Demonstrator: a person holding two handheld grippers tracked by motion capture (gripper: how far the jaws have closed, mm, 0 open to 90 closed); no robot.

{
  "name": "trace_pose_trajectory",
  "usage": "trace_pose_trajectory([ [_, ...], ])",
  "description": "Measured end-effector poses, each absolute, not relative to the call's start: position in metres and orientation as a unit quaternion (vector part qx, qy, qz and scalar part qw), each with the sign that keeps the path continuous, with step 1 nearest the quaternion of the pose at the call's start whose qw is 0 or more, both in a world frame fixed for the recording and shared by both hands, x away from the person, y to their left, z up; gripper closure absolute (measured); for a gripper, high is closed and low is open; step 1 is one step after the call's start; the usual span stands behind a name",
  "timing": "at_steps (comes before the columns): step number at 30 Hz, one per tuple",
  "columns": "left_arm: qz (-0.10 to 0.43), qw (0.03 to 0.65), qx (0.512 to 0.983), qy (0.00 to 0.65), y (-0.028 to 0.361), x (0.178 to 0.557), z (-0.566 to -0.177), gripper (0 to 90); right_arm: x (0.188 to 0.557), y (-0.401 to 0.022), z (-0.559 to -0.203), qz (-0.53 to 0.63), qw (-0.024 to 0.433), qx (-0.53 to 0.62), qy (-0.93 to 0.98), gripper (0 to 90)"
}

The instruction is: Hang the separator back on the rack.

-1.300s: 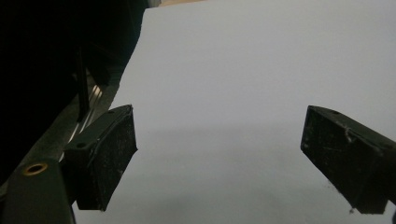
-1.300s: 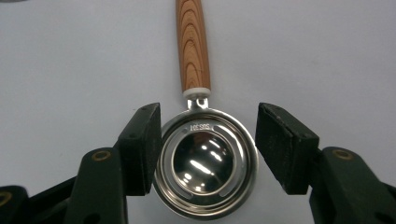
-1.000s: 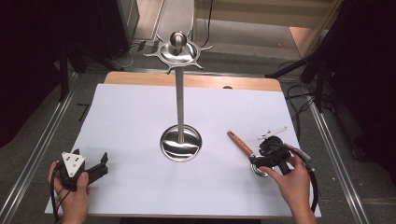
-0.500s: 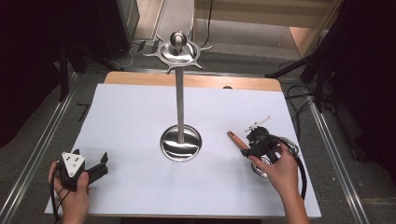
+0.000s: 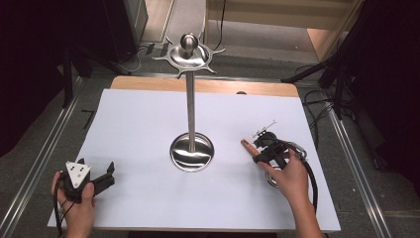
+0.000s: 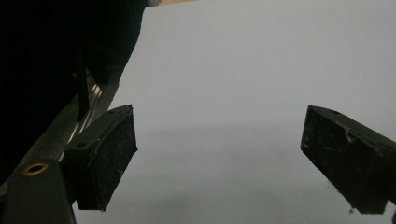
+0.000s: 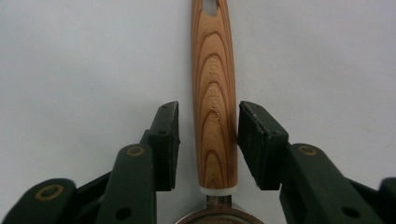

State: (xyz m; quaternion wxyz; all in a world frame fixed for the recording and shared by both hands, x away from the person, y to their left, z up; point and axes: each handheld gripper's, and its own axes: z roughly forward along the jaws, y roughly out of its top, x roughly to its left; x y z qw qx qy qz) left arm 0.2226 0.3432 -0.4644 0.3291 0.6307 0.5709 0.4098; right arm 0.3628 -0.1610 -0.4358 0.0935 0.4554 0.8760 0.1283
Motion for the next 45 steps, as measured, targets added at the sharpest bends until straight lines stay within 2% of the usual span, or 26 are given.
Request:
trace_pose_trajectory([
  [12, 0.408, 0.329, 0.631, 0.572, 0.343, 0.223, -0.464, 11.8, 0.37, -0.166, -0.447, 0.111, 0.063, 0.477, 0.87, 65.5],
  [20, 0.405, 0.333, 0.629, 0.574, 0.345, 0.223, -0.464, 11.8, 0.372, -0.161, -0.446, 0.091, 0.06, 0.497, 0.861, 67.1],
  [30, 0.4, 0.333, 0.632, 0.575, 0.345, 0.224, -0.464, 11.8, 0.365, -0.17, -0.444, 0.148, 0.06, 0.5, 0.851, 69.4],
  [37, 0.398, 0.336, 0.631, 0.575, 0.346, 0.224, -0.464, 12.0, 0.358, -0.164, -0.438, 0.167, 0.09, 0.499, 0.845, 69.5],
  [39, 0.398, 0.338, 0.63, 0.575, 0.346, 0.224, -0.464, 12.0, 0.356, -0.165, -0.436, 0.181, 0.113, 0.494, 0.843, 69.6],
  [45, 0.398, 0.334, 0.632, 0.574, 0.345, 0.224, -0.464, 12.0, 0.352, -0.168, -0.427, 0.218, 0.113, 0.498, 0.832, 69.5],
])
